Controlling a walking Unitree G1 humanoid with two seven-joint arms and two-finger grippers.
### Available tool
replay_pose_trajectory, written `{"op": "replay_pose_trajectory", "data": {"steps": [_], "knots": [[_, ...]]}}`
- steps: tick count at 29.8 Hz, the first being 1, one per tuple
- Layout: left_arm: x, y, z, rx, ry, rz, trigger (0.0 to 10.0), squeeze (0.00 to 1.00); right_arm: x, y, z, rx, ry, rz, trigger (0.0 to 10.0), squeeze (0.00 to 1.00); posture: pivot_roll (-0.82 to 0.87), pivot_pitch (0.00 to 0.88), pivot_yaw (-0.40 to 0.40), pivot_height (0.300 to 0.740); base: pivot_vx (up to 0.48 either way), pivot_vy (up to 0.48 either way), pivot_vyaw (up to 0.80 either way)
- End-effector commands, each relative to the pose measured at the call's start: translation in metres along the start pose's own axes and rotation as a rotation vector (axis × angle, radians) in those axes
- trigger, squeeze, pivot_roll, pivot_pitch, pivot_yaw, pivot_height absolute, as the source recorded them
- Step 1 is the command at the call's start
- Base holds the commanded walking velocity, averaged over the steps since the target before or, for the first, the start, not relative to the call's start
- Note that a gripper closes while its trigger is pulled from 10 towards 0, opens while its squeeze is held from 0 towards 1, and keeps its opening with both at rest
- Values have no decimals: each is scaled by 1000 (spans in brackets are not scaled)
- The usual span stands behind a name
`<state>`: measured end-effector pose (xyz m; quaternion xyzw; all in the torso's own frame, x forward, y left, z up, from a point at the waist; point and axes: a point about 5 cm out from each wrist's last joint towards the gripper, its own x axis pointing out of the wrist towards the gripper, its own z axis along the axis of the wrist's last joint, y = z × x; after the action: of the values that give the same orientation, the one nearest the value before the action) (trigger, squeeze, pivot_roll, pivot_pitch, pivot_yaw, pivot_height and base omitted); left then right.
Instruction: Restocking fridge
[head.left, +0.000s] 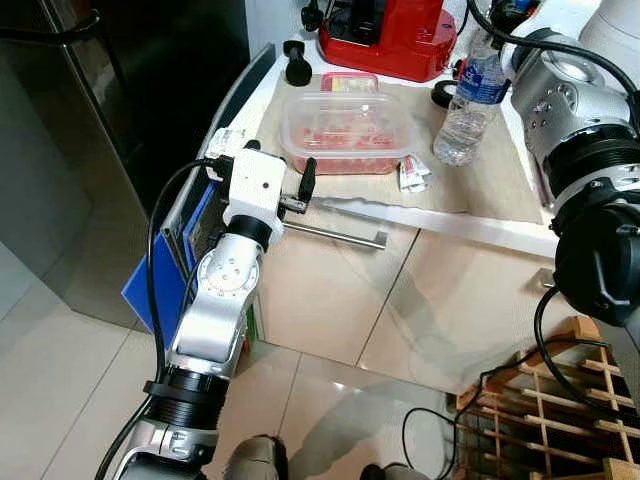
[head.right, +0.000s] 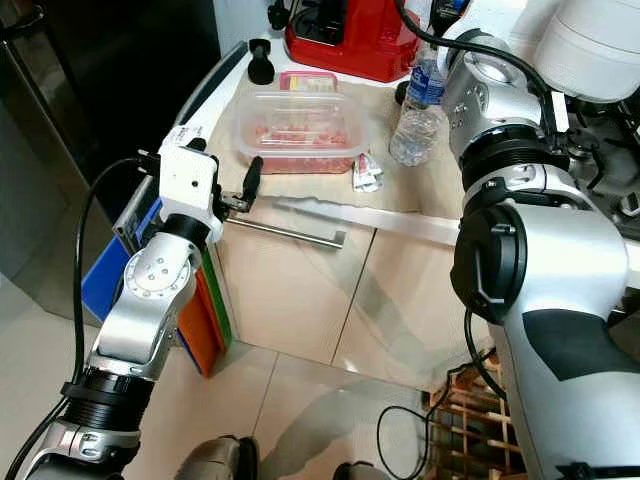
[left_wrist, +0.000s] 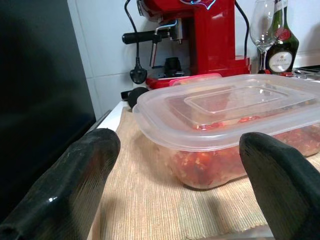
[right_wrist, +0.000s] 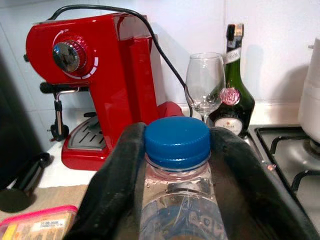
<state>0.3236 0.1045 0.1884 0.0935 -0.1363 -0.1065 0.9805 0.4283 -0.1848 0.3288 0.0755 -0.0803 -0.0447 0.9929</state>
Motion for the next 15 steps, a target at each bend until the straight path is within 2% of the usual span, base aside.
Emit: {"op": "replay_pose_trajectory", "data": {"steps": [1, 5, 9, 15], "knots": [[0, 0, 1, -4, -1, 4, 10000, 0, -1, 2, -6, -36, 11, 27, 0, 0, 208, 96, -56, 740, 0, 0, 0], [0, -1, 0, -6, 2, 0, 10000, 0, -1, 4, -11, -87, 11, 37, 0, 0, 201, 93, -54, 740, 0, 0, 0], [1, -3, 0, -8, 1, -6, 10000, 0, -2, 2, -10, -89, -21, 37, 0, 0, 196, 87, -55, 740, 0, 0, 0], [2, -3, 1, -8, -4, -6, 10000, 0, -4, 8, 24, -166, -246, 57, 0, 0, 192, 78, -59, 740, 0, 0, 0]]}}
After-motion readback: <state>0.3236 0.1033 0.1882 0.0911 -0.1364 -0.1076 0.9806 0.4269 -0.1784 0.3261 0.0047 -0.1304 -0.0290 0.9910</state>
